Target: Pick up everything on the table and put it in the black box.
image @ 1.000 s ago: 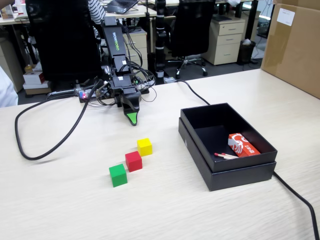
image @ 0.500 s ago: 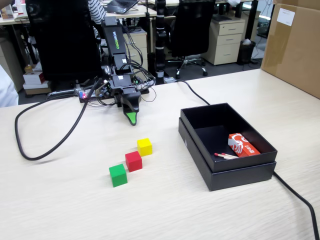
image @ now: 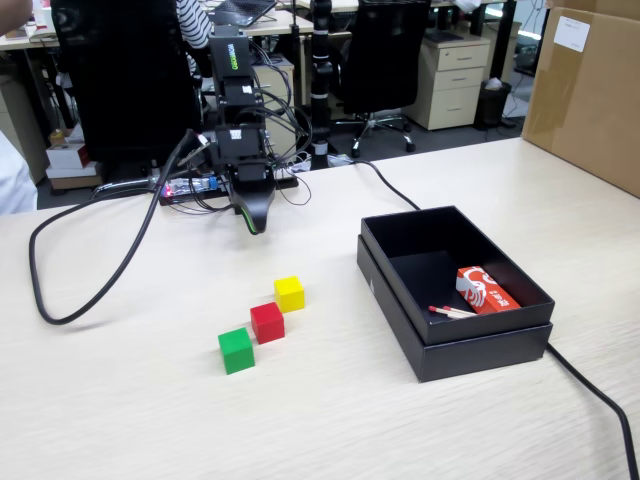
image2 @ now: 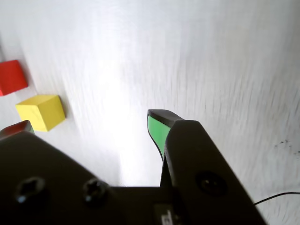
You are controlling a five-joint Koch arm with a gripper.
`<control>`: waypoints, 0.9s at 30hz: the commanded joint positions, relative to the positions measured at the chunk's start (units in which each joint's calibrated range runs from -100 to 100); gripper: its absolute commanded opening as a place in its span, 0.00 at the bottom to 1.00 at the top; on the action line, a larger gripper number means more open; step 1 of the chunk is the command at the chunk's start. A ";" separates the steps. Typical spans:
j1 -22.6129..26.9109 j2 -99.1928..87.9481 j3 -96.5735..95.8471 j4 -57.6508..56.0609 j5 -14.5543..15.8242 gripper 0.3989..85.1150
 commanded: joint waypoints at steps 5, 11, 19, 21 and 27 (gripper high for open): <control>-2.93 22.74 27.77 -10.23 -1.32 0.56; -4.69 41.22 44.37 -10.23 -2.54 0.56; -5.71 65.54 67.30 -10.23 -4.40 0.56; -5.81 69.79 71.11 -10.23 -4.64 0.56; -5.81 81.72 77.28 -10.23 -5.08 0.56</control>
